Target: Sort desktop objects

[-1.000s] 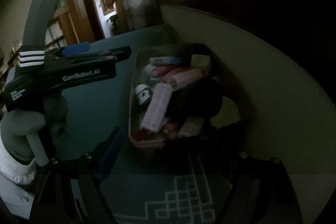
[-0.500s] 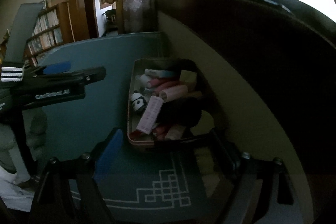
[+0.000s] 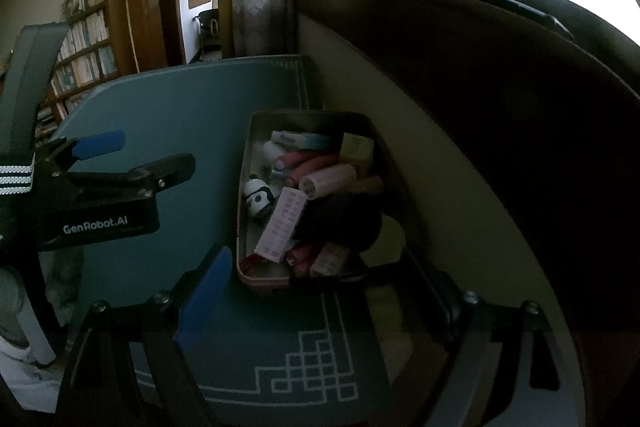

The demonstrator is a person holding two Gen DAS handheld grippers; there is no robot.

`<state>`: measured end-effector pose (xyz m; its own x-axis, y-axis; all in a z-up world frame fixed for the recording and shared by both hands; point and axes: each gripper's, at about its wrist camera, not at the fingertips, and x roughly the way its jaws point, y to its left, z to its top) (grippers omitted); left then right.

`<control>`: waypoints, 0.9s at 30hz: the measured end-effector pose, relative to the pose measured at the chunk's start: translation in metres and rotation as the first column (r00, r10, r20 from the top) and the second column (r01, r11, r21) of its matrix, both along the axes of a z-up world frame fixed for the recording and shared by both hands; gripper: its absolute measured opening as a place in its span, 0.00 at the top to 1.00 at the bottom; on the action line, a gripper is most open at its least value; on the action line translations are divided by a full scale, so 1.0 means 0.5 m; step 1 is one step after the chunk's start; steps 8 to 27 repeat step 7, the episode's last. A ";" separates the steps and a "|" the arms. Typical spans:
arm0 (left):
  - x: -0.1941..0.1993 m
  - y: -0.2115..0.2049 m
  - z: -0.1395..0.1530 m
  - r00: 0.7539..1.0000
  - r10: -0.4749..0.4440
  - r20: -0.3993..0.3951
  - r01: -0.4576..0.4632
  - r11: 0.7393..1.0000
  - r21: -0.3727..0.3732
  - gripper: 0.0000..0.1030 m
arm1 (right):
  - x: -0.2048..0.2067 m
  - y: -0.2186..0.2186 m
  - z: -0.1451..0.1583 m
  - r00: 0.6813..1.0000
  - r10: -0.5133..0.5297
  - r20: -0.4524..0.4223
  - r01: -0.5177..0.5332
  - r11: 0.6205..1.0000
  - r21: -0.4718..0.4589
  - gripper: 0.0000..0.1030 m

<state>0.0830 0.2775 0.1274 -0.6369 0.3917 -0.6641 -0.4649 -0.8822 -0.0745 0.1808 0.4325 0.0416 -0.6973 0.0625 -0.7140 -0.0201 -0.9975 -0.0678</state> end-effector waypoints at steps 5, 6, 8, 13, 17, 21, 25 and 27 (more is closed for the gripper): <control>-0.009 0.000 -0.009 1.000 -0.006 0.017 0.006 1.000 0.000 0.00 | -0.010 0.010 -0.008 1.000 -0.012 0.007 0.012 1.000 -0.022 0.14; -0.011 0.000 -0.011 1.000 -0.007 0.018 0.007 1.000 -0.002 0.00 | -0.011 0.010 -0.008 1.000 -0.012 0.006 0.012 1.000 -0.027 0.14; -0.012 -0.001 -0.012 1.000 -0.007 0.020 0.008 1.000 -0.006 0.00 | -0.013 0.010 -0.009 1.000 -0.009 0.002 0.009 0.999 -0.034 0.14; -0.012 -0.001 -0.012 1.000 -0.007 0.020 0.008 1.000 -0.006 0.00 | -0.013 0.010 -0.009 1.000 -0.009 0.002 0.009 0.999 -0.034 0.14; -0.012 -0.001 -0.012 1.000 -0.007 0.020 0.008 1.000 -0.006 0.00 | -0.013 0.010 -0.009 1.000 -0.009 0.002 0.009 0.999 -0.034 0.14; -0.012 -0.001 -0.012 1.000 -0.007 0.020 0.008 1.000 -0.006 0.00 | -0.013 0.010 -0.009 1.000 -0.009 0.002 0.009 0.999 -0.034 0.14; -0.012 -0.001 -0.012 1.000 -0.007 0.020 0.008 1.000 -0.006 0.00 | -0.013 0.010 -0.009 1.000 -0.009 0.002 0.009 0.999 -0.034 0.14; -0.012 -0.001 -0.012 1.000 -0.007 0.020 0.008 1.000 -0.006 0.00 | -0.013 0.010 -0.009 1.000 -0.009 0.002 0.009 0.999 -0.034 0.14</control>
